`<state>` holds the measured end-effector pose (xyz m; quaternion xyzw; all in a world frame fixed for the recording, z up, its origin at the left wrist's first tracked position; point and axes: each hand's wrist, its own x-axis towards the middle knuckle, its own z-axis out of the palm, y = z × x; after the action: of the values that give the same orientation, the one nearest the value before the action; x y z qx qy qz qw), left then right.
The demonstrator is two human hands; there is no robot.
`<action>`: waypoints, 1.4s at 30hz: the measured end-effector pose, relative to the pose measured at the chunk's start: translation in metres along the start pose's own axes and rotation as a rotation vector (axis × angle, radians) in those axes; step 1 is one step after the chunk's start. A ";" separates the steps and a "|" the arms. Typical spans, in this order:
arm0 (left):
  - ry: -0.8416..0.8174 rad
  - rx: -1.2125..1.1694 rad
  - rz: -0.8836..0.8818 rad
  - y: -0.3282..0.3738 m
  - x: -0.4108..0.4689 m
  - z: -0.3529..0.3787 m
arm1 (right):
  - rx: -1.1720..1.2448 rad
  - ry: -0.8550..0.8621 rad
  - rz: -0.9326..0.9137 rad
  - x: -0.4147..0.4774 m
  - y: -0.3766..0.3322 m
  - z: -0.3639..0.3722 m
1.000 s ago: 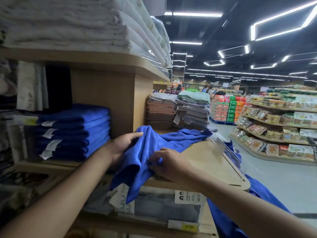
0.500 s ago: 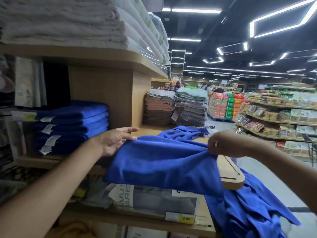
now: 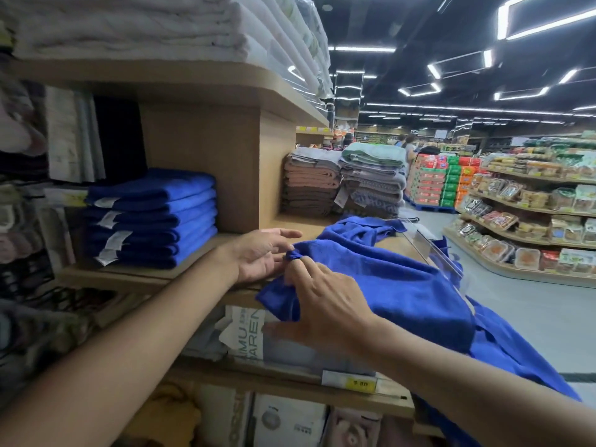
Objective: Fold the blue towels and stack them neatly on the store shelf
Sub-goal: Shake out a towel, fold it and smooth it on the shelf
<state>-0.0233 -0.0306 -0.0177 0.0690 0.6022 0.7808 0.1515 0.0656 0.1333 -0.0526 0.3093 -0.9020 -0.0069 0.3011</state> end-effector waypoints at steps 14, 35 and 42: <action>0.140 0.898 0.174 0.012 0.035 -0.028 | 1.517 -0.437 0.544 0.031 0.084 -0.046; 0.154 1.044 0.102 0.034 0.241 0.065 | 0.875 -0.163 0.384 0.008 0.104 0.011; 0.374 0.591 0.143 0.127 0.207 0.053 | 0.909 -0.157 0.433 0.009 0.105 0.014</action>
<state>-0.2234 0.0551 0.1032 0.0077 0.8130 0.5807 -0.0431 -0.0061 0.2109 -0.0387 0.2134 -0.8773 0.4253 0.0618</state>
